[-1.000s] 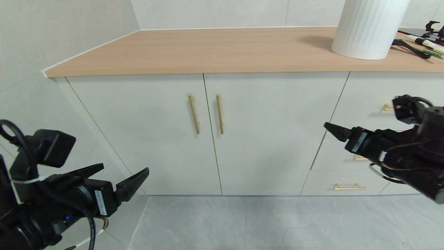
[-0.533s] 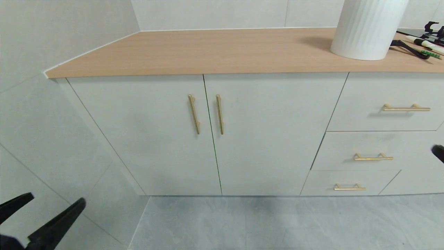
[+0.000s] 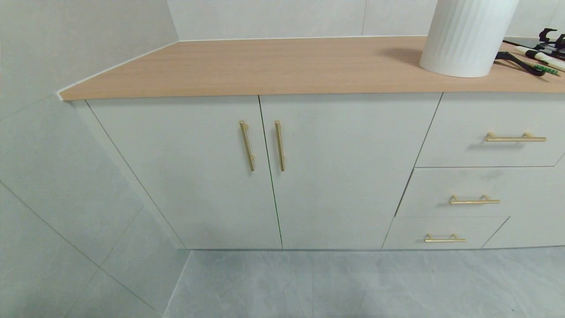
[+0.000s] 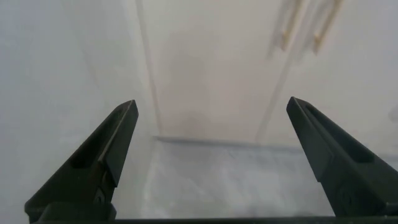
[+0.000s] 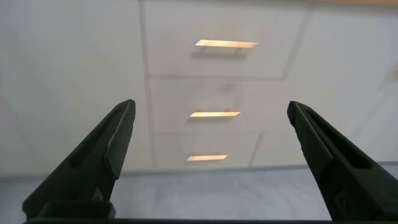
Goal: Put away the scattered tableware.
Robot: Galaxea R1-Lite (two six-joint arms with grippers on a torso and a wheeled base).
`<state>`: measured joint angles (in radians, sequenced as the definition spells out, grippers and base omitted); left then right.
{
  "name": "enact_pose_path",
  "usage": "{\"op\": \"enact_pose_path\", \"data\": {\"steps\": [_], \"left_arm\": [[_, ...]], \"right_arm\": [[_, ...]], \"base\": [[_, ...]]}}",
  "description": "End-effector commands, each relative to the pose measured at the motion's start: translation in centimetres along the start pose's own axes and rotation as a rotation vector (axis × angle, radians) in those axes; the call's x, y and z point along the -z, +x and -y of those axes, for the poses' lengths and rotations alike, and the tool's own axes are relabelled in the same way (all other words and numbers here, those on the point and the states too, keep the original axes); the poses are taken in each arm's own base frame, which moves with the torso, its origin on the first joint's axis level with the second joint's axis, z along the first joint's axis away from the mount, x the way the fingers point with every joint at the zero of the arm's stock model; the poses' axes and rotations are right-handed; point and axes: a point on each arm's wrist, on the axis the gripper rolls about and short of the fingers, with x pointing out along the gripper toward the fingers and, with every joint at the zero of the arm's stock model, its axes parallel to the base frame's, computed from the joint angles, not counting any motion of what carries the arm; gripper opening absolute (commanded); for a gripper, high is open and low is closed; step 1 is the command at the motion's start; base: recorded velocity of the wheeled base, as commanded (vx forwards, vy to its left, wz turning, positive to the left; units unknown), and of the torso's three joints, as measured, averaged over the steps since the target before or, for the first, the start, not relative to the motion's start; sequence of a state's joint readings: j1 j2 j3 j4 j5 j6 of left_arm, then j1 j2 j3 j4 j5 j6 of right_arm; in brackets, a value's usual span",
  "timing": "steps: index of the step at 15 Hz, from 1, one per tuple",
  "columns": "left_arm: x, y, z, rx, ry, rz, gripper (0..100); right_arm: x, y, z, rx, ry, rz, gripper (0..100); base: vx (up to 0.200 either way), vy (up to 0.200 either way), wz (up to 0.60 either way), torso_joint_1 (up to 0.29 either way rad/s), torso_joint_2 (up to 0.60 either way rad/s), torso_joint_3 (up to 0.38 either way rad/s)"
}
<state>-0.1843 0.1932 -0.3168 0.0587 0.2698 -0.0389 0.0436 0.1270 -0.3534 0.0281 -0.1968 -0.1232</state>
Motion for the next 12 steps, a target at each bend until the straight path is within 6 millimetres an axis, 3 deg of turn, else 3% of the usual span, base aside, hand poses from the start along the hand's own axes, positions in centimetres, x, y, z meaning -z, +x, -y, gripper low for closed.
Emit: {"op": "enact_pose_path", "data": {"steps": [1,3,4,6,7,9,12], "left_arm": [[1.5,-1.1,-0.1,-0.08,0.008,0.057,100],[1.9,-1.0,0.0,-0.146,-0.001,0.066,100],[3.9,-1.4,0.1,-0.208,0.043,0.077,100],[7.3,-0.3,0.0,-0.237,0.114,0.019,100],[7.8,-0.2,0.0,-0.233,0.112,0.011,100],[8.0,-0.2,0.1,-0.196,0.115,-0.023,100],[8.4,-0.2,0.6,0.061,0.093,-0.045,100]], "right_arm": [[1.1,-1.9,0.0,0.067,-0.001,0.084,100],[1.4,-1.8,-0.1,0.086,0.007,0.078,100],[3.3,-1.1,-0.3,0.09,-0.002,0.013,100],[6.1,0.0,-0.8,0.11,0.0,-0.004,100],[7.6,0.3,-1.0,0.105,0.001,-0.006,100],[8.7,0.3,-1.2,0.082,0.016,-0.103,100],[9.2,0.2,-1.3,0.045,0.052,-0.152,100]], "base": [[0.0,0.0,0.0,0.0,0.0,0.0],[0.0,0.0,0.0,0.0,0.0,0.0],[0.0,0.0,0.0,0.0,0.0,0.0],[0.0,0.0,0.0,0.0,0.0,0.0],[0.0,0.0,0.0,0.0,0.0,0.0],[0.0,0.0,0.0,0.0,0.0,0.0],[0.0,0.0,0.0,0.0,0.0,0.0]]}}
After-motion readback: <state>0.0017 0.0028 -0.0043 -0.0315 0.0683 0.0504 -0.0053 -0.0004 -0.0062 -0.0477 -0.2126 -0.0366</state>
